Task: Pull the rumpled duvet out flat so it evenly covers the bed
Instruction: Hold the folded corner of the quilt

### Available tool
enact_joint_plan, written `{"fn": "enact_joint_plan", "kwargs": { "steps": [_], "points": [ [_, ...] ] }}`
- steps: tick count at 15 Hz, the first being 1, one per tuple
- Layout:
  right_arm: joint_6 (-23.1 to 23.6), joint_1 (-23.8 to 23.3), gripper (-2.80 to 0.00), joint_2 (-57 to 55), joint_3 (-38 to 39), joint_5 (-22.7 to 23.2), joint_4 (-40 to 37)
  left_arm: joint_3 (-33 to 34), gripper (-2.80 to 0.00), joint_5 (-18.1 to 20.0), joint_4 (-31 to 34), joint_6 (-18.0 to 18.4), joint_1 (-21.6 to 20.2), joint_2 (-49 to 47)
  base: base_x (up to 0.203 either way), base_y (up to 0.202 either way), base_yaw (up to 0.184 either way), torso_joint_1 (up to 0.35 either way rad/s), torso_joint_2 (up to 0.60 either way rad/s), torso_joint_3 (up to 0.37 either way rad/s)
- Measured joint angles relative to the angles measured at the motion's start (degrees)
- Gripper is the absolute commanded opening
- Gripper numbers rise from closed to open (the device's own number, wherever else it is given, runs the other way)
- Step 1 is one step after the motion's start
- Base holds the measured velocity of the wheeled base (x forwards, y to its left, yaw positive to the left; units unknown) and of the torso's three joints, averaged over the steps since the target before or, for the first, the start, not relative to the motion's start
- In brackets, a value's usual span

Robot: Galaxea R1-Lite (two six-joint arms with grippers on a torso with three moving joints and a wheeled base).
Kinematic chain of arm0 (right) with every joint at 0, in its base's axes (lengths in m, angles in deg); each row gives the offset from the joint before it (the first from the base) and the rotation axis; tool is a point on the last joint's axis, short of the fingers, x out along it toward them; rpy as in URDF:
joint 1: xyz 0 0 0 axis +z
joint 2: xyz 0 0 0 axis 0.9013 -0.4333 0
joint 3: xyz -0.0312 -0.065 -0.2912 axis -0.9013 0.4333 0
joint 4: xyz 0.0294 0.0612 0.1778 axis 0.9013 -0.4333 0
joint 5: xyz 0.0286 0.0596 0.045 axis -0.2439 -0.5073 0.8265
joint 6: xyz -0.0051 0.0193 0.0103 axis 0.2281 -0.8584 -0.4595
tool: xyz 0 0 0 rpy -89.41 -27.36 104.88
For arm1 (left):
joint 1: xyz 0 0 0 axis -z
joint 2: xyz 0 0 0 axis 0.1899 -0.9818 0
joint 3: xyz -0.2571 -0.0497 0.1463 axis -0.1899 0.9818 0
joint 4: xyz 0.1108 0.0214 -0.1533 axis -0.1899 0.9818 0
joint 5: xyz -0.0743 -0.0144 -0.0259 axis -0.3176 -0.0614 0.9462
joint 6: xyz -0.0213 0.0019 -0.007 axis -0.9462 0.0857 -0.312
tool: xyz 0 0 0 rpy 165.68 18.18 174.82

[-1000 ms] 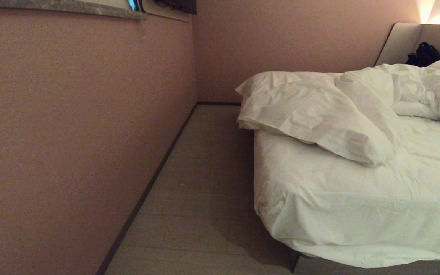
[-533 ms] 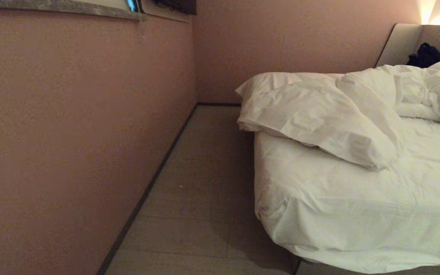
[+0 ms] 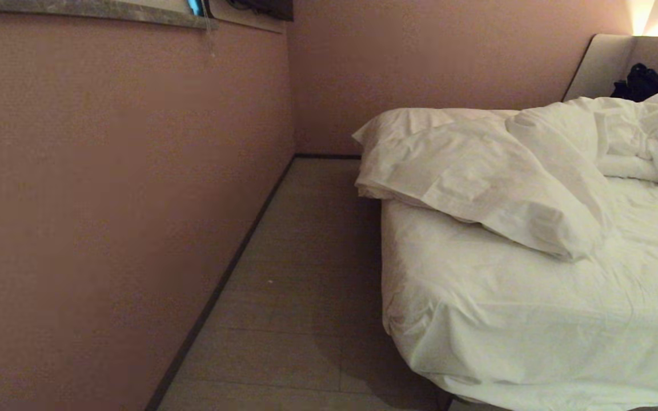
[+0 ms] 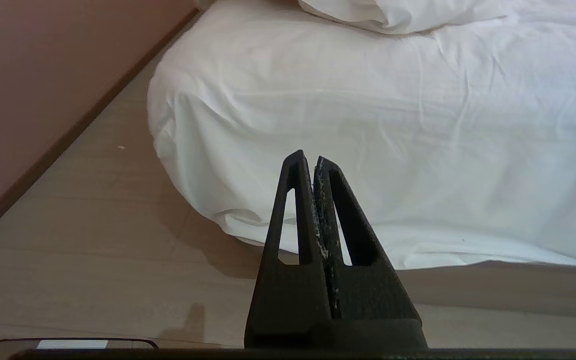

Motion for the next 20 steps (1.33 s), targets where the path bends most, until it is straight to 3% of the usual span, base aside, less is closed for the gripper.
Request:
{"fn": "enact_joint_plan", "kwargs": {
  "steps": [11,20],
  "points": [
    [0.0,0.0,-2.80,0.0,0.0,0.0,0.0,0.0,-2.80,0.0,0.1,-0.1,0.0,0.0,0.000,-0.006,0.000,0.000,0.00,0.000],
    [0.0,0.0,-2.80,0.0,0.0,0.0,0.0,0.0,-2.80,0.0,0.1,-0.2,0.0,0.0,0.000,-0.183,0.000,0.004,0.00,0.004]
  ]
}}
